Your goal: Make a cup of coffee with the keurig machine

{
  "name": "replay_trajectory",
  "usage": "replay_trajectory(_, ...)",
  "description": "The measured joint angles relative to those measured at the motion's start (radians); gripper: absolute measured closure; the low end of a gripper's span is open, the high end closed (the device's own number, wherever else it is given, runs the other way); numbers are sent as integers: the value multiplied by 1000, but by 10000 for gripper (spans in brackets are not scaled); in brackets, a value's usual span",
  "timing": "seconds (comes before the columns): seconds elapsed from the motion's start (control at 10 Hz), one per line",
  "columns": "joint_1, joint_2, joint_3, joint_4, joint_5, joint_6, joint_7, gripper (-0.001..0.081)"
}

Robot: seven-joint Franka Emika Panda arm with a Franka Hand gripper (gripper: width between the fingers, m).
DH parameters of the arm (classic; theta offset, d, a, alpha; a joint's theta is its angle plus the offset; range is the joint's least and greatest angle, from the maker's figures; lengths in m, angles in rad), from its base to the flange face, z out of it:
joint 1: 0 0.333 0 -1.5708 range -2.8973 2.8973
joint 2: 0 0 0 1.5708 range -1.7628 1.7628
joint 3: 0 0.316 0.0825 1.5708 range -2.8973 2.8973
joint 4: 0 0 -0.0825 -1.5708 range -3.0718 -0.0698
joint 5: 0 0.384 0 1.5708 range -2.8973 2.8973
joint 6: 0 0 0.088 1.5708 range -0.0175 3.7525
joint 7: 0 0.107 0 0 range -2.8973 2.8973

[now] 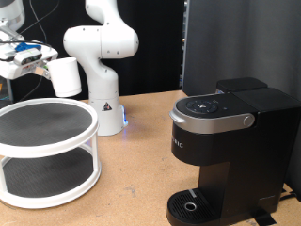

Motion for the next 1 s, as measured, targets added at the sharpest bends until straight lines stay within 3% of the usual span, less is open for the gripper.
replay_trajectory(0.2, 1, 4, 17, -18, 9, 21, 25, 743)
replay_trajectory(0.4, 21, 2, 51, -61, 100, 73, 34, 743)
replay_trajectory(0.7, 88, 4, 137, -120, 253, 219, 33, 743)
replay_trajectory(1.0, 172, 32, 230, -135, 353, 342, 35, 743)
